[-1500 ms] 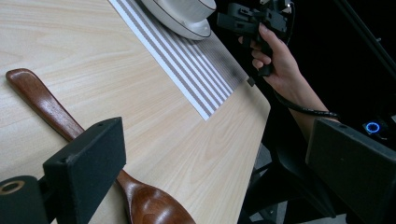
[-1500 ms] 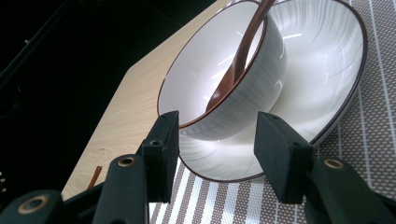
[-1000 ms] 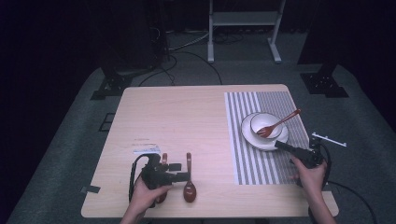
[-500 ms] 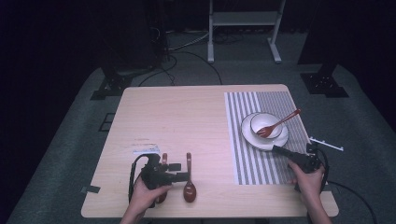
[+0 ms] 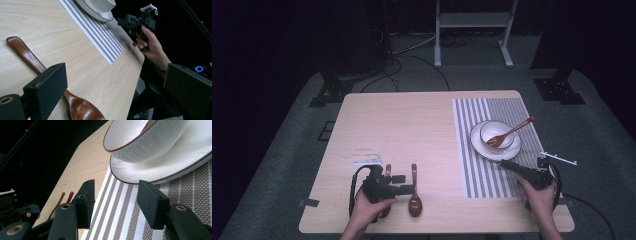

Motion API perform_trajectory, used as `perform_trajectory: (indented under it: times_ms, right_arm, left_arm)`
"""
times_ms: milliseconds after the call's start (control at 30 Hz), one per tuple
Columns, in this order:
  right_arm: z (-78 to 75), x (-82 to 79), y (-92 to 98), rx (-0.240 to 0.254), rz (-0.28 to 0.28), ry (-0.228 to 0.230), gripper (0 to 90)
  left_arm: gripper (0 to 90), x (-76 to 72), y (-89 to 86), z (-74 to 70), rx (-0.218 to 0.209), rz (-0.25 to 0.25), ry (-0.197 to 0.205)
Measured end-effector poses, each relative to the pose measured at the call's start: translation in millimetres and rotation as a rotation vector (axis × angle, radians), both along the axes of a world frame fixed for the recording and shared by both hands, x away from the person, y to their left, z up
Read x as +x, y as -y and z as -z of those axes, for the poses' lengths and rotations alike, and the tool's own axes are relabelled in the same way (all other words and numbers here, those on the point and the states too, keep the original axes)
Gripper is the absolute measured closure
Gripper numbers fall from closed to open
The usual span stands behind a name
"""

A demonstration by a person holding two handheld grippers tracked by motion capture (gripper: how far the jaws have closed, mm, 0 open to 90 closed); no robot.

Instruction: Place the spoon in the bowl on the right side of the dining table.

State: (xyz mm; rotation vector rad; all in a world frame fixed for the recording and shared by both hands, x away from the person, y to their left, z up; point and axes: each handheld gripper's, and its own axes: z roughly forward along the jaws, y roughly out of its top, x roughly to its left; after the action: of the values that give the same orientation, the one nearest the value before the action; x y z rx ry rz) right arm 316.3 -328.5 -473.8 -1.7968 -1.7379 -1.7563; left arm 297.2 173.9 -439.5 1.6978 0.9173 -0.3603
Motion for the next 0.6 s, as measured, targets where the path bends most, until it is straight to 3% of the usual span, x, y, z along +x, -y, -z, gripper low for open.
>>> perform_trajectory:
  times_ms: [600]
  right_arm:
    - [0.3,-9.6,-10.9,-0.008,-0.024,0.020,47.2]
  left_arm:
    - [3.6,-0.5,-0.6,1.2,0.000,0.000,-0.005]
